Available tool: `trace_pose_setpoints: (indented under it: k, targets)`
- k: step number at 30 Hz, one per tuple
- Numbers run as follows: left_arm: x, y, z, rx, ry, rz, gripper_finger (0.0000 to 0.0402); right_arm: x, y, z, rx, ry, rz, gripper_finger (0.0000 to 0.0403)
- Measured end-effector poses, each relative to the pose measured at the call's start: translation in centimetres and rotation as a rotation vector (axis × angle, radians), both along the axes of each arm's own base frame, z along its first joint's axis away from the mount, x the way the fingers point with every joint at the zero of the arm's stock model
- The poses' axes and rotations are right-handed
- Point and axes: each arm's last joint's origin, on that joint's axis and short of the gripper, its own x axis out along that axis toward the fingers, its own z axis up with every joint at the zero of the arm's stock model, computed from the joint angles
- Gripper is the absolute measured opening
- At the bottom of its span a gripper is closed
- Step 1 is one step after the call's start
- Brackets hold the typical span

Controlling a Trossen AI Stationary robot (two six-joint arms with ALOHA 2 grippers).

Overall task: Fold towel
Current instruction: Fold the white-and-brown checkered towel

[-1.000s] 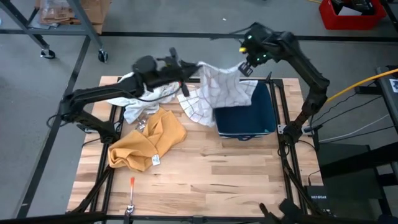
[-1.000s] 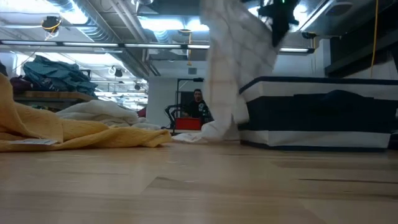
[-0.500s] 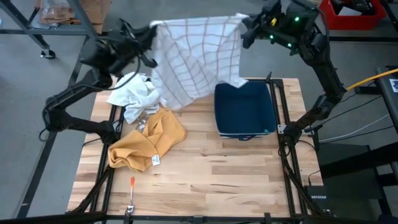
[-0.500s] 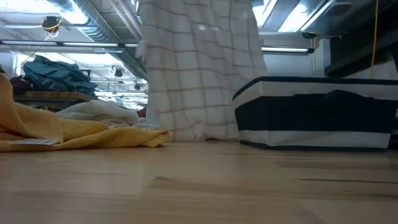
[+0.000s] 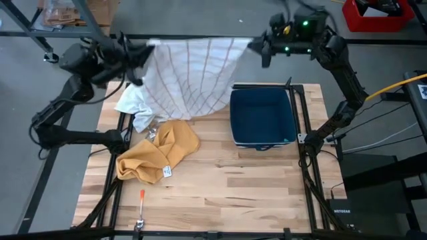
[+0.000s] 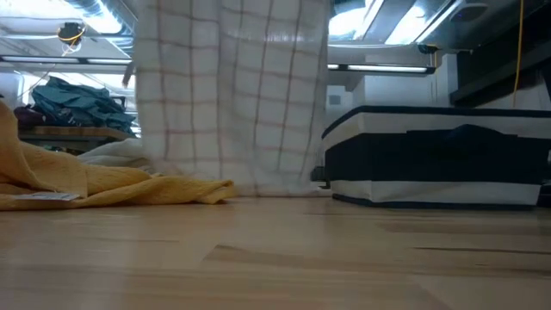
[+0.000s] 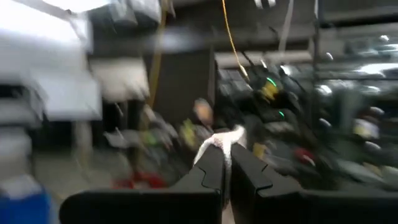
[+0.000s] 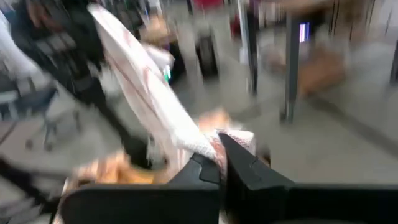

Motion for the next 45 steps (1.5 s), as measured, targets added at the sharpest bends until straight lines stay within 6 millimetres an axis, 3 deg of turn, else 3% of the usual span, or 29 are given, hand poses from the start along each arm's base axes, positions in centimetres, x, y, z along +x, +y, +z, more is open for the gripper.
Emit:
trace_pose_setpoints:
  k: [4,10,21,28,36,41,45]
  targets:
    - [-0.9,-1.5,-1.2,-0.219,0.068,-0.165,0.0000,-0.6,0.6,-2.1,0.152,0.186,0.038,0.0001]
    - [-1.0,-3.4,-2.6,-0.471,0.183,-0.423,0.0000,-0.6,3.4,-3.8,0.290,0.381,0.152,0.0001]
    - [0.8,-7.6,-5.9,-0.760,0.516,-0.700,0.0000,2.7,10.8,-6.1,0.304,0.550,0.440,0.0001]
    - [1.9,-11.9,-6.4,-0.773,0.637,-0.940,0.0000,3.6,15.6,-8.1,0.325,0.685,0.612,0.0001]
    - [2.8,-16.5,-4.1,-0.548,0.441,-1.262,0.0000,3.3,20.4,-7.8,0.297,0.660,0.868,0.0001]
    - [2.9,-18.3,-4.5,-0.554,0.476,-1.306,0.0000,2.6,22.9,-7.6,0.314,0.679,0.968,0.0001]
    - [3.8,-19.7,-5.3,-0.665,0.545,-1.303,0.0000,1.9,24.7,-7.6,0.353,0.723,0.992,0.0001]
